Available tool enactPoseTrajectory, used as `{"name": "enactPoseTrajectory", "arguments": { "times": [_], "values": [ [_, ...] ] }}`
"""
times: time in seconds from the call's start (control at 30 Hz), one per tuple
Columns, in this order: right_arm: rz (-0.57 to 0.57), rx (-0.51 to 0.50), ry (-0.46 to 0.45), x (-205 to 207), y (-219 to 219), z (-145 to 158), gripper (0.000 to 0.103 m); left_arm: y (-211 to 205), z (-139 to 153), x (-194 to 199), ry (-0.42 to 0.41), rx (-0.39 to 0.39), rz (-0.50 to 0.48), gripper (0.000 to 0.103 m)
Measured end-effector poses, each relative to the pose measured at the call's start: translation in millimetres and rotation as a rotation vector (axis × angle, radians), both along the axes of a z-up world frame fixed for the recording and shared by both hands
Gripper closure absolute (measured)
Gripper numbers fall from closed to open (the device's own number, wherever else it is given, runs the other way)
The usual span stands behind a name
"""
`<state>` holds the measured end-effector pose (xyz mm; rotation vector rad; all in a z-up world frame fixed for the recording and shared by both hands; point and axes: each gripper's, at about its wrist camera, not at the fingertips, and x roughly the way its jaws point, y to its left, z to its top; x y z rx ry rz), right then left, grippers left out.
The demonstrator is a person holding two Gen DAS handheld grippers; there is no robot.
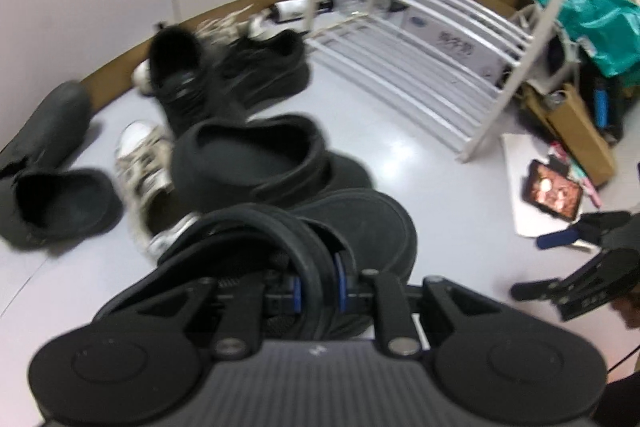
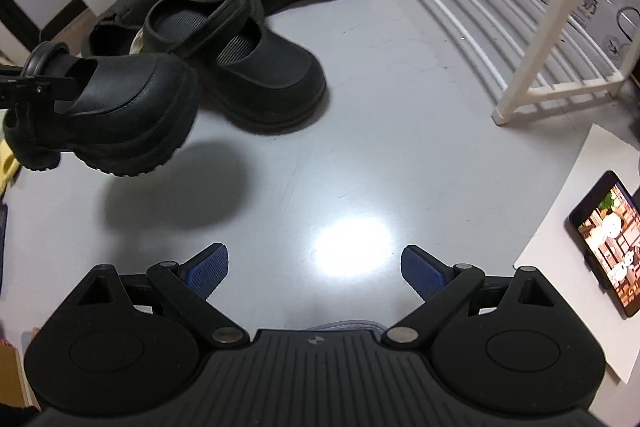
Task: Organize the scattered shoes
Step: 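Lift the black strap clog with the left tool toward the white shoe rack, then lower the clog onto the floor beside the rack and open the left tool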
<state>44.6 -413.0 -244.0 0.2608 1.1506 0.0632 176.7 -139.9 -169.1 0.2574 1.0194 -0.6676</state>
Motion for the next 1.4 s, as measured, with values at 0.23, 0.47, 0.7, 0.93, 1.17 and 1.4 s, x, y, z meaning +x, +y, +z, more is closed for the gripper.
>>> {"name": "enactPoseTrajectory", "arguments": {
  "times": [0.23,0.47,0.7,0.93,1.17,1.4],
  "values": [
    [-0.076,0.017,-0.006,-12.6,-28.4,-2.9,0.006,-62.3,6.0,-0.9,-0.011,-0.029,-0.114,0.086],
    [-0.122,0.005,-0.003,-21.8,-52.5,-9.9,0.006,-123.2,-9.1,-11.3,0.016,-0.091,-0.161,0.086],
    [-0.143,-0.011,0.004,-22.2,-70.2,-18.3,0.007,-157.5,-39.7,-21.4,0.086,-0.15,-0.178,0.087],
    [-0.163,-0.047,0.024,-19.0,-87.8,-30.0,0.007,-172.1,-78.9,-28.7,0.145,-0.141,-0.194,0.087],
    [-0.16,-0.065,0.058,-22.7,-91.9,-39.5,0.007,-177.1,-98.9,-22.7,0.16,-0.144,-0.18,0.087],
    [-0.158,-0.075,0.076,-24.7,-94.6,-45.2,0.007,-178.7,-119.3,-12.2,0.164,-0.119,-0.129,0.086]
  ]
}}
